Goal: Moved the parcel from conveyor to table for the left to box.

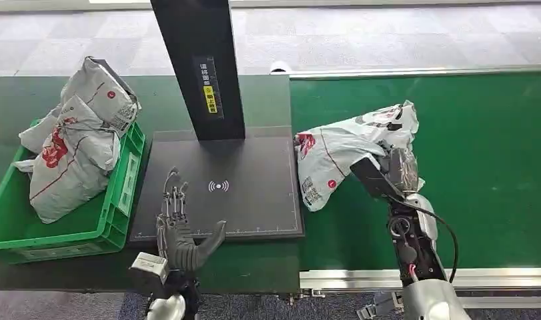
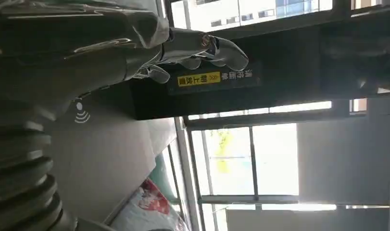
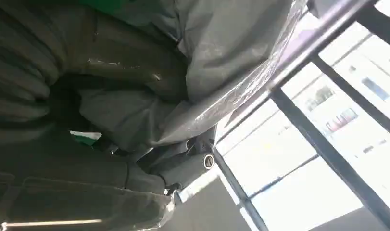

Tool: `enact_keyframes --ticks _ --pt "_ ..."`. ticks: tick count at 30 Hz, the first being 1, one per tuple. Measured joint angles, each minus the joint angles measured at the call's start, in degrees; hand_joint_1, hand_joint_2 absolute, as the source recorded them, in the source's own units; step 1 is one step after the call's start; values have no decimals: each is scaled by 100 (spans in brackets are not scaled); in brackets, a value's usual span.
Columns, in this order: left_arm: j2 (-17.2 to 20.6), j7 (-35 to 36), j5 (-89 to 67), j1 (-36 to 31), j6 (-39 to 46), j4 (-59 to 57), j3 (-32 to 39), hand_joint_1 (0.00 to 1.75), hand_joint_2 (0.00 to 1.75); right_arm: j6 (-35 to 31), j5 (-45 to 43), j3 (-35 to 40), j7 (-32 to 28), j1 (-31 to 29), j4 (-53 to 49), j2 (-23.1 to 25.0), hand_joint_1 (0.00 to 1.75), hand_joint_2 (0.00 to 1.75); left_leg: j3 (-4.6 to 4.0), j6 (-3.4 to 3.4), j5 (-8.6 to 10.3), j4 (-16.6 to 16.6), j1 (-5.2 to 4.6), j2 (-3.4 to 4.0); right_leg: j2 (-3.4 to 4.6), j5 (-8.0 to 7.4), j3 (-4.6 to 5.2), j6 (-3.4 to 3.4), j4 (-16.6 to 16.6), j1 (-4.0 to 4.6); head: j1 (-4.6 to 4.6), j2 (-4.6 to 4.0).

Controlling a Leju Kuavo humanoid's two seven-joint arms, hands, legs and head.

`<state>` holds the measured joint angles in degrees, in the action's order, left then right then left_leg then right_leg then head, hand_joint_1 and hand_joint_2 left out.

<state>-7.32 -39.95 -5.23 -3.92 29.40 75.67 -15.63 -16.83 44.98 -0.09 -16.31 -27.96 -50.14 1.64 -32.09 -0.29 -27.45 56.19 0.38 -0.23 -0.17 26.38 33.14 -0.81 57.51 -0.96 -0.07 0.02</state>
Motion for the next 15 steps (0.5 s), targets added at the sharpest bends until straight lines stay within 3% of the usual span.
enact_keyframes --ticks 4,8,15 --pt "-2 -15 -107 61 103 138 120 0 175 -446 -138 0 -79 1084 -2330 48 175 175 -8 -6 -8 -1 -1 -12 -10 11 2 0 0 -1 2 0" --pt "-17 -17 -192 89 131 271 190 0 175 -647 -337 35 -241 1907 -3909 85 175 175 -9 -6 -13 -2 -1 -8 -9 14 1 1 -1 -2 4 2" --pt "-55 -17 -175 76 339 435 253 0 175 -54 -518 752 -157 2152 -4542 304 175 175 5 -13 -6 -6 4 9 4 8 -5 10 0 5 4 0"
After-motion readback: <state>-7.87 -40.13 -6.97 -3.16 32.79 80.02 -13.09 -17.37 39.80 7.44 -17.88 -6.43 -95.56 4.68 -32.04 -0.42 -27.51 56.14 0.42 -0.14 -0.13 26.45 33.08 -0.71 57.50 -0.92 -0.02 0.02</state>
